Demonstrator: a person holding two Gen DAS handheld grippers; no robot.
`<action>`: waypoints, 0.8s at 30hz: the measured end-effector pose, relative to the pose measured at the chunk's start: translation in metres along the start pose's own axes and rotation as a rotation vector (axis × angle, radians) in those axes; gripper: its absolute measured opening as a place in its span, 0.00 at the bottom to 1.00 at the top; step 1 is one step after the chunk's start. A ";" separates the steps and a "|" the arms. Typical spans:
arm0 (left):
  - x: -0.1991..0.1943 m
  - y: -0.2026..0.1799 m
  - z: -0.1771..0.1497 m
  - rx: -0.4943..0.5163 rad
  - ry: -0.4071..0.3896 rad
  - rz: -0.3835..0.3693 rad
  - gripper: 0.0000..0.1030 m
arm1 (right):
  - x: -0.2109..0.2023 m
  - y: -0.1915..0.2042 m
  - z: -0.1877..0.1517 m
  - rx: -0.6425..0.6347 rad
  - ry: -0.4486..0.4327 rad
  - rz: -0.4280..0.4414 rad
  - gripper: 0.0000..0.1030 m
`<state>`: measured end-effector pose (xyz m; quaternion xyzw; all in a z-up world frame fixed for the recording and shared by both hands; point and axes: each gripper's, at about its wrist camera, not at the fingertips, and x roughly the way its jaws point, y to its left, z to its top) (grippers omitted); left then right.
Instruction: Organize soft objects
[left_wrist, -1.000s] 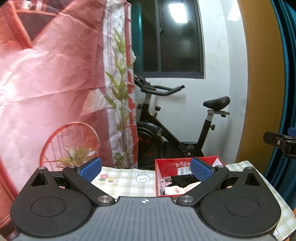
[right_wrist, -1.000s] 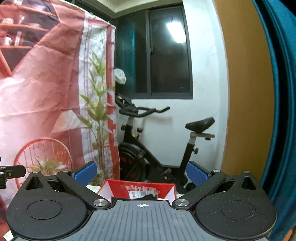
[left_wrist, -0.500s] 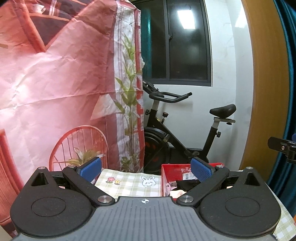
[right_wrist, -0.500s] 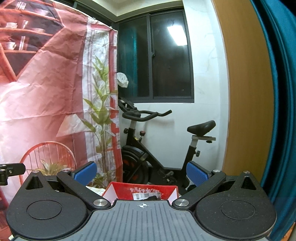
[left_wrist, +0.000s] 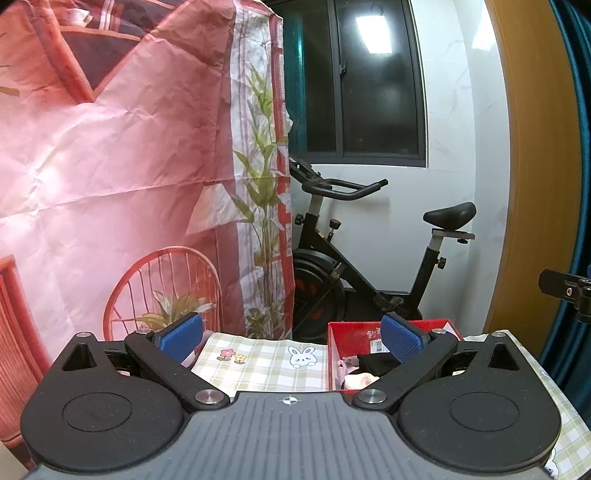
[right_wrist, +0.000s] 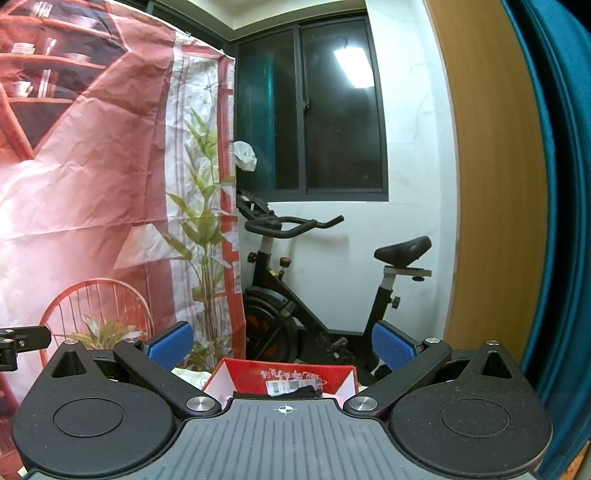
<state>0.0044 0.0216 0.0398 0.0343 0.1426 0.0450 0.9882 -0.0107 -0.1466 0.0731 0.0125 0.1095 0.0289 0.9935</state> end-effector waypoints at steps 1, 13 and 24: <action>-0.001 0.000 -0.001 -0.001 0.001 0.001 1.00 | 0.000 0.000 0.000 0.000 0.000 0.000 1.00; 0.001 0.002 -0.002 -0.017 0.010 -0.006 1.00 | 0.001 0.000 0.000 0.000 0.002 0.001 1.00; 0.000 0.001 -0.002 -0.020 0.009 -0.007 1.00 | 0.003 0.005 -0.004 0.000 0.011 0.005 1.00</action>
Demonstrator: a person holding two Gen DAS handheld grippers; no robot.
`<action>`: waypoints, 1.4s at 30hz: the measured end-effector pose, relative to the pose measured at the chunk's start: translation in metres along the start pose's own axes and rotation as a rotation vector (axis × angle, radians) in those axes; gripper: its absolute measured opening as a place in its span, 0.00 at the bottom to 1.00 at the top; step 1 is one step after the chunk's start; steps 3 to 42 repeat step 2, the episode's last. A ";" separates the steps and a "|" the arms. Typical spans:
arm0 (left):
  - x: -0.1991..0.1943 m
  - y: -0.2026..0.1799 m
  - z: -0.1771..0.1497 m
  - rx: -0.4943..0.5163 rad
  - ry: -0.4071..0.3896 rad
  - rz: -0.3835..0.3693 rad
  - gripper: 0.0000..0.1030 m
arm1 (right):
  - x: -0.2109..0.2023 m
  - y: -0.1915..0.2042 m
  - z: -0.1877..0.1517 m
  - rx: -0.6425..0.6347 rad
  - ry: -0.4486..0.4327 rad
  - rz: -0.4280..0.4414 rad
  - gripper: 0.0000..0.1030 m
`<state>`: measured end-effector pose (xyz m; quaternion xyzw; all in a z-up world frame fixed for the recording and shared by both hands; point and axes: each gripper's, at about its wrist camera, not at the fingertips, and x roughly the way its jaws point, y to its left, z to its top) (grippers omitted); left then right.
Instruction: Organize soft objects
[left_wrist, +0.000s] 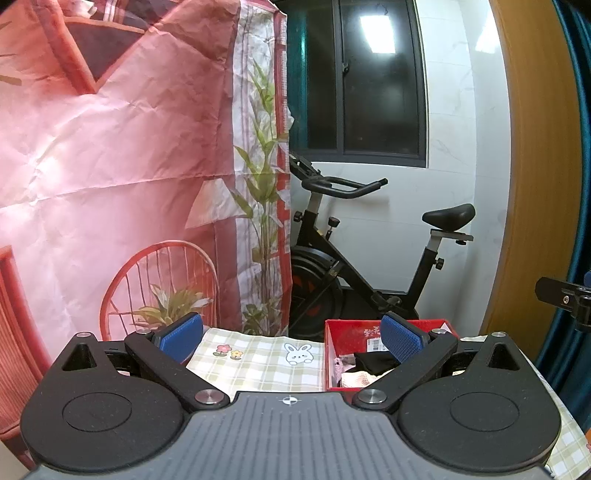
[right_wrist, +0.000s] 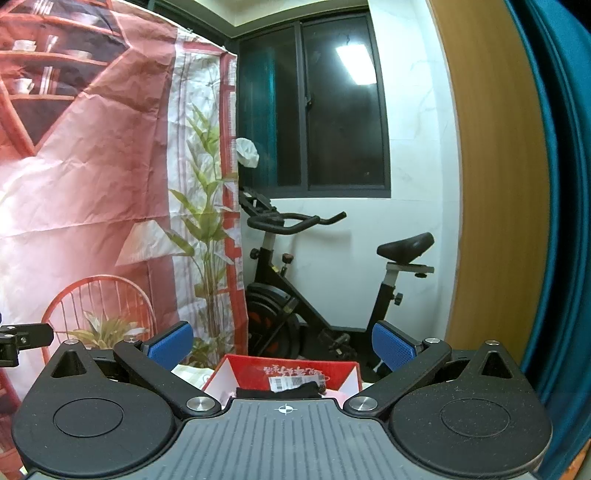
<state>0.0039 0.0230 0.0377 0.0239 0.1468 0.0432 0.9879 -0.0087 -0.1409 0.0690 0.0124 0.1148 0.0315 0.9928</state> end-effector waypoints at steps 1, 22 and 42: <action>0.000 -0.001 0.000 0.002 0.000 0.002 1.00 | 0.000 0.000 0.000 0.000 0.000 0.000 1.00; 0.000 -0.001 0.000 0.001 0.001 0.001 1.00 | 0.000 0.000 -0.001 0.001 0.001 0.000 1.00; 0.000 -0.001 0.000 0.001 0.001 0.001 1.00 | 0.000 0.000 -0.001 0.001 0.001 0.000 1.00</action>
